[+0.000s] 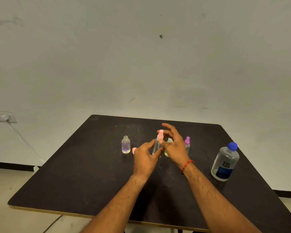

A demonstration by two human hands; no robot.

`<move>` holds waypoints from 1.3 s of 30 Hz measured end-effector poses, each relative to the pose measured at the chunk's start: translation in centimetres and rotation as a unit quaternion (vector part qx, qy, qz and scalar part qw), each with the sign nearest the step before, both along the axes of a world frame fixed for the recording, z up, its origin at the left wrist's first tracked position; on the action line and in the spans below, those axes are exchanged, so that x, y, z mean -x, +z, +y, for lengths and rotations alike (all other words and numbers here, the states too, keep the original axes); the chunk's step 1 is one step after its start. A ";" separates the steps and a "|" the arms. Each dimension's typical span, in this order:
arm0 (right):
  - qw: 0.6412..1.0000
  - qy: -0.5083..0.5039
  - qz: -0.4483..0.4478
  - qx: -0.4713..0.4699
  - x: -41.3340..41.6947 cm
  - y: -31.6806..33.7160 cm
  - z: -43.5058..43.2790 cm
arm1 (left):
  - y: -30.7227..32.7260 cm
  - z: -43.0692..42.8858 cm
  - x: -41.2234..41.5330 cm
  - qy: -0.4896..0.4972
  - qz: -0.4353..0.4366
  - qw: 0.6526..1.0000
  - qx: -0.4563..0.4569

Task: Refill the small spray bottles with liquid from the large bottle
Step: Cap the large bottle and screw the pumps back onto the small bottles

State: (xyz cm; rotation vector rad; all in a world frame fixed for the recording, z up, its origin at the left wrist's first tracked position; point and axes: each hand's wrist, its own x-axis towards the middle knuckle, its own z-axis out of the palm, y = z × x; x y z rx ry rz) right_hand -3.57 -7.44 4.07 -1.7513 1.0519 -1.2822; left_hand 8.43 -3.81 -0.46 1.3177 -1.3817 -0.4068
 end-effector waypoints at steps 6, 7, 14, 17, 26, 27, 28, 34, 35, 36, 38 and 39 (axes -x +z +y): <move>1.000 0.021 -0.009 -0.003 0.1 0.5 0.3 | -0.1 -0.1 -0.1 -0.006 -0.004 1.000 -0.003; 1.000 0.014 -0.009 -0.001 0.1 0.5 0.2 | 0.0 0.0 -0.1 -0.008 -0.004 1.000 -0.004; 1.000 -0.004 0.014 -0.014 0.6 0.4 -0.1 | 0.0 0.2 -0.2 -0.015 0.005 1.000 -0.012; 0.999 0.036 0.012 -0.033 0.9 0.9 -0.1 | 0.0 0.2 -0.4 -0.032 0.010 0.999 -0.012; 0.992 0.089 0.077 -0.046 1.0 1.1 0.0 | -0.4 0.1 -1.4 -0.063 -0.006 0.998 -0.014; 0.994 0.074 0.073 -0.045 0.9 1.0 0.0 | -0.5 0.0 -1.4 -0.059 -0.012 0.998 -0.013; 0.995 0.055 0.068 -0.044 0.7 0.8 0.0 | -0.5 0.0 -1.4 -0.052 -0.020 0.998 -0.011; 0.997 -0.050 0.051 -0.018 -0.6 -0.5 0.2 | -0.6 0.2 -0.7 -0.021 -0.052 0.998 0.011; 0.996 -0.067 0.052 -0.014 -0.8 -0.6 0.3 | -0.6 0.3 -0.6 -0.015 -0.056 0.998 0.012; 0.995 -0.083 0.055 -0.009 -1.0 -0.8 0.5 | -0.7 0.3 -0.5 -0.009 -0.059 0.998 0.014; 0.992 -0.111 0.061 0.006 -1.5 -1.1 0.8 | -1.0 0.3 -0.3 0.002 -0.055 0.998 0.018; 0.991 -0.121 0.063 0.017 -1.7 -1.2 0.9 | -1.1 0.2 -0.2 0.006 -0.051 0.998 0.020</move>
